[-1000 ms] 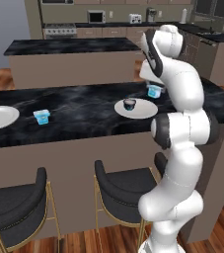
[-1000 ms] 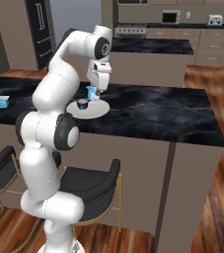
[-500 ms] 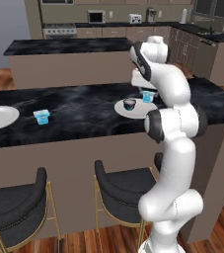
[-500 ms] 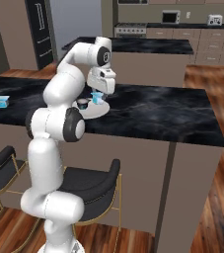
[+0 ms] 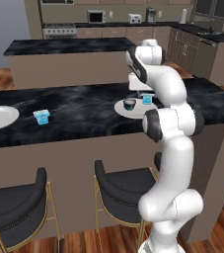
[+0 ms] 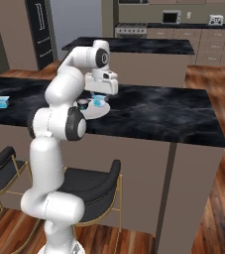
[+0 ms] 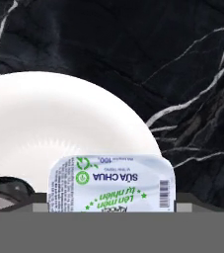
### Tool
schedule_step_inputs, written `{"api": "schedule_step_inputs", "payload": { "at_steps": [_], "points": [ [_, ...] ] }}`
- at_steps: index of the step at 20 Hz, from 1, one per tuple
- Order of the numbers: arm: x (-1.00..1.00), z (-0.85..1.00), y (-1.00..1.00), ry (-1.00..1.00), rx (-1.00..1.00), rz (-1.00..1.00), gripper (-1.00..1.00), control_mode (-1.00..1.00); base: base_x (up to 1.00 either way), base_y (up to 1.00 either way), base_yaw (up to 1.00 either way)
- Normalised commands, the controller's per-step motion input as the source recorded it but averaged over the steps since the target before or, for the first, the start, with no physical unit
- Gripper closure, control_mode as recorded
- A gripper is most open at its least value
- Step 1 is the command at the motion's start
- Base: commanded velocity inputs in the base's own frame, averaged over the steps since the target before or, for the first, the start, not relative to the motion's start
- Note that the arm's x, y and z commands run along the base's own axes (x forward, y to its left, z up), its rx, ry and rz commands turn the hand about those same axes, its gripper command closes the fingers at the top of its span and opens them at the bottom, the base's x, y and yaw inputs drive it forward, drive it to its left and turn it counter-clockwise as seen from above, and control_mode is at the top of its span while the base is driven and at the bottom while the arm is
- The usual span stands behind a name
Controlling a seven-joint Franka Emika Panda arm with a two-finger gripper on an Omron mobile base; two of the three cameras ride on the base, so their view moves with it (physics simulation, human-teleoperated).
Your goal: Place two yogurt containers on each plate.
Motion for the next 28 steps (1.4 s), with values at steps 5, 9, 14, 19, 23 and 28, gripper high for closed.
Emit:
{"api": "schedule_step_inputs", "payload": {
  "at_steps": [5, 9, 14, 19, 23, 28],
  "points": [
    [-0.15, 0.00, 0.07, -0.09, 0.00, 0.13, 1.00, -1.00, 0.00, 0.00, 0.00],
    [-0.34, -0.06, 0.00, -0.14, 0.00, 0.03, 1.00, -1.00, 0.00, 0.00, 0.00],
    [-0.47, -0.13, 0.00, -0.14, 0.00, -0.02, 1.00, -1.00, 0.00, 0.00, 0.00],
    [-0.11, -0.11, 0.10, 0.00, 0.00, -0.21, 1.00, -1.00, 0.00, 0.00, 0.00],
    [0.31, -0.02, 0.02, 0.00, 0.00, -0.20, 1.00, -1.00, 0.00, 0.00, 0.00],
    [0.12, 0.00, 0.08, 0.00, 0.00, -0.18, 1.00, -1.00, 0.00, 0.00, 0.00]
  ]
}}
